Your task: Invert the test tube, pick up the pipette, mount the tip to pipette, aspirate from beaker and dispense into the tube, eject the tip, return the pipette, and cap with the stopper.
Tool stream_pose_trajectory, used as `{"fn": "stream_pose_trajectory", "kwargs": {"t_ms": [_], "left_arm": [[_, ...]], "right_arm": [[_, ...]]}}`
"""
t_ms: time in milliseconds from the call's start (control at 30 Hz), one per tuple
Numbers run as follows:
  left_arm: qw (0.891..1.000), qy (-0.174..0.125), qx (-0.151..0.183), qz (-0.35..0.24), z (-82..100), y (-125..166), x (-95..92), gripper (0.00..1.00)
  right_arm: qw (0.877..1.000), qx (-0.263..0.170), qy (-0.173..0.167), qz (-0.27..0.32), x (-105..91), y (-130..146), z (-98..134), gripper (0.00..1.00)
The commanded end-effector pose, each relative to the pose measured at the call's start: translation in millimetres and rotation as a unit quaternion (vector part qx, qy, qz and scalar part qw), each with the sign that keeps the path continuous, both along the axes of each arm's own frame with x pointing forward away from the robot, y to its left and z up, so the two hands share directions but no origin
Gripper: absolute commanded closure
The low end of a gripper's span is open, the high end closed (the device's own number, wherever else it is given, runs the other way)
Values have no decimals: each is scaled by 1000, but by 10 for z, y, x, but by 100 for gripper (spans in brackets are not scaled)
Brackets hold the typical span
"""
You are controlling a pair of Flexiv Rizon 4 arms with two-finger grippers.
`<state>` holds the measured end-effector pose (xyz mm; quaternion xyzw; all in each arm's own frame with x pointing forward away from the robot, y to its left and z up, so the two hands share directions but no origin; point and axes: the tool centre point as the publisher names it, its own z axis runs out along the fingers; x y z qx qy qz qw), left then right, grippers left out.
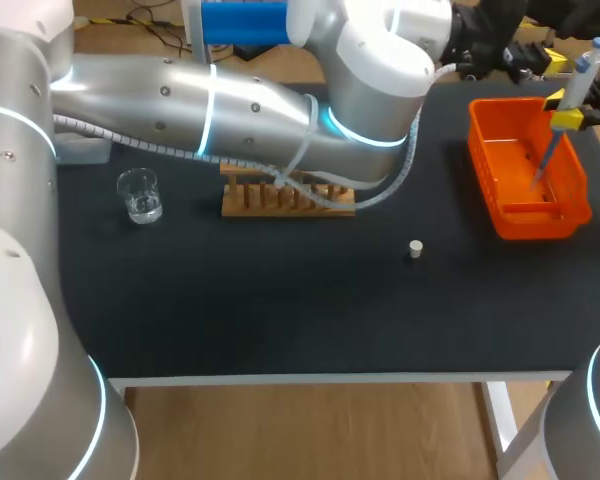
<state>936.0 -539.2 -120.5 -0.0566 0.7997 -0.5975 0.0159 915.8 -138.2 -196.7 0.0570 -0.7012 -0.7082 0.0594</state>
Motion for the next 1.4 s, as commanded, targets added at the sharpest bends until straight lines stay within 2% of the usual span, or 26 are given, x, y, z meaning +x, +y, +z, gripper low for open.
{"fn": "stream_pose_trajectory", "kwargs": {"t_ms": [33,400,800,1400], "left_arm": [[1000,-2,-4,4,37,62,-37,100],[1000,5,-3,4,186,36,-51,100],[1000,0,-8,-6,371,-25,-68,100],[1000,-6,-8,-26,402,-190,-93,100]], "right_arm": [[1000,-1,0,2,13,-13,8,100],[1000,-1,0,2,13,-13,8,100],[1000,-1,0,2,13,-13,8,100],[1000,-1,0,2,13,-13,8,100]]}}
